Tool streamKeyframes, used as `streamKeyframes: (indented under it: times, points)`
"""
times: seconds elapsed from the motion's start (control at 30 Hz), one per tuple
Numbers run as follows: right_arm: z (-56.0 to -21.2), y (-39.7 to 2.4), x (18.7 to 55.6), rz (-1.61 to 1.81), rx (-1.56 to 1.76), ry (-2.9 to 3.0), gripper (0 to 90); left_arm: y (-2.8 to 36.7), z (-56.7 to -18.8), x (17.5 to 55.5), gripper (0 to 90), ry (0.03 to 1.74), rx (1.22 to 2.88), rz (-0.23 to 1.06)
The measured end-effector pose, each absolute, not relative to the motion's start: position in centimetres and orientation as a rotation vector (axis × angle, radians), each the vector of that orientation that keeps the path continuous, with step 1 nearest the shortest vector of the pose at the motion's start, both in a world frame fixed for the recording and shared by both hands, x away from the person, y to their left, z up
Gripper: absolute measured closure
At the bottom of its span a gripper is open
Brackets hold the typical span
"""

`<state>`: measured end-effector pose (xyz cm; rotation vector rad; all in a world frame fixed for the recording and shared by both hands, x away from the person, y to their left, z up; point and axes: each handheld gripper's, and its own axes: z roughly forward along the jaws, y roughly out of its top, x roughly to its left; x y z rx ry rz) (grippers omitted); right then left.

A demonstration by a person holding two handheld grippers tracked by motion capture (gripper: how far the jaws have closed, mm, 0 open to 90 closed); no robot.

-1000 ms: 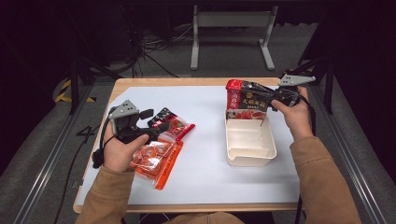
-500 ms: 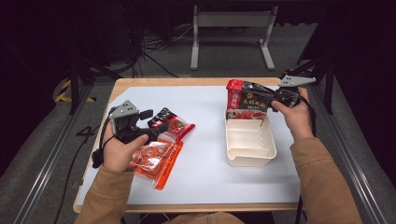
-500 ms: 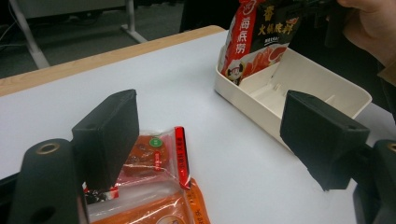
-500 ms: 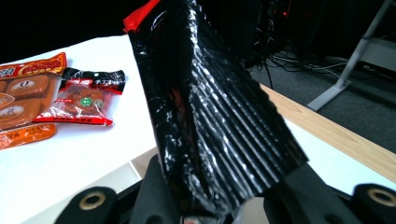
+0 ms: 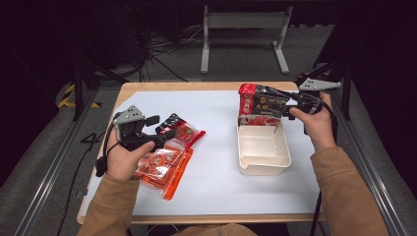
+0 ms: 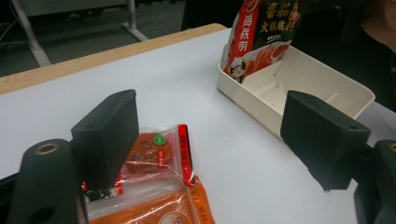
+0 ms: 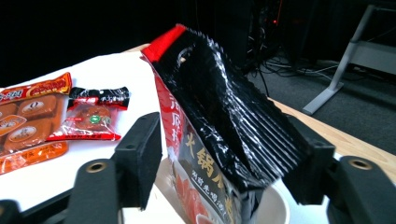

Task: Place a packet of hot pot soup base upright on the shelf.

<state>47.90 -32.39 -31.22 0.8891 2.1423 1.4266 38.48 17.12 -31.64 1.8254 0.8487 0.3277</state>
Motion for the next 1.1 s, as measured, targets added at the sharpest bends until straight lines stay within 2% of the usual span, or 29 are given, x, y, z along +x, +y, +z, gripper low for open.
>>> streamKeyframes:
  times: [0.1, 0.53, 0.73, 1.1]
  points:
    - [-30.7, -32.8, 47.3, 1.44, 0.888, 2.146, 31.1, 17.2, -31.7, 38.4, 20.1, 0.857, 1.829, 0.327]
    - [-29.4, -34.6, 44.0, 1.358, 0.913, 2.105, 29.4, 18.5, -32.1, 37.8, 19.4, 0.861, 1.862, 0.352]
    - [-29.1, -35.1, 41.9, 1.362, 0.917, 2.109, 29.0, 19.3, -32.4, 37.9, 19.9, 0.862, 1.828, 0.354]
    - [-30.1, -34.3, 39.1, 1.285, 0.937, 2.165, 27.8, 20.2, -32.2, 37.9, 18.0, 0.875, 1.838, 0.365]
